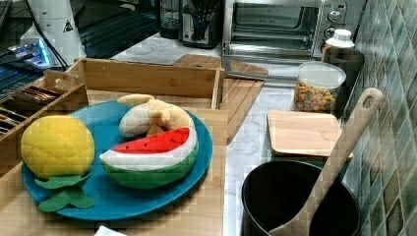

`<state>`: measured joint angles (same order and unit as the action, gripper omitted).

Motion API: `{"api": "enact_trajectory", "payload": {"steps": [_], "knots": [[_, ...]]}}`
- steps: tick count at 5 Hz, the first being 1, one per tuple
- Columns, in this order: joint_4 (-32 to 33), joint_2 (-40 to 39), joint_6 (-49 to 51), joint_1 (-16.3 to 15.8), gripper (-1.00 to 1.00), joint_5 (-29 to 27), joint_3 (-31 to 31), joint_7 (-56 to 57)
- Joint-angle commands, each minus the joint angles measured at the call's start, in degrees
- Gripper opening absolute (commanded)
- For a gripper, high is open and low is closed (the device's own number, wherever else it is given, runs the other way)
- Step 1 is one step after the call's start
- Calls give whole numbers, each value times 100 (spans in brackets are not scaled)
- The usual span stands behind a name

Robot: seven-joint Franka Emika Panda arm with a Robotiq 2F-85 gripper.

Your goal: Close the drawer.

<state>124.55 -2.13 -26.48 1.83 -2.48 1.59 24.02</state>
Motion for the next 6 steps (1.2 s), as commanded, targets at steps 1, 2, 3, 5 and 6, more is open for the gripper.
{"api": "enact_trajectory", "payload": {"steps": [1, 2, 3, 5, 6], "knots": [[1056, 943, -1190, -439, -100, -253, 597, 1582], [1291, 915, -1292, -519, -100, 140, 617, 1752], [1791, 944, -1749, -506, -100, 508, 484, 1847], [2068, 723, -2008, -243, -100, 783, 458, 2073], [2264, 811, -1986, -340, -100, 858, 240, 2205]]}}
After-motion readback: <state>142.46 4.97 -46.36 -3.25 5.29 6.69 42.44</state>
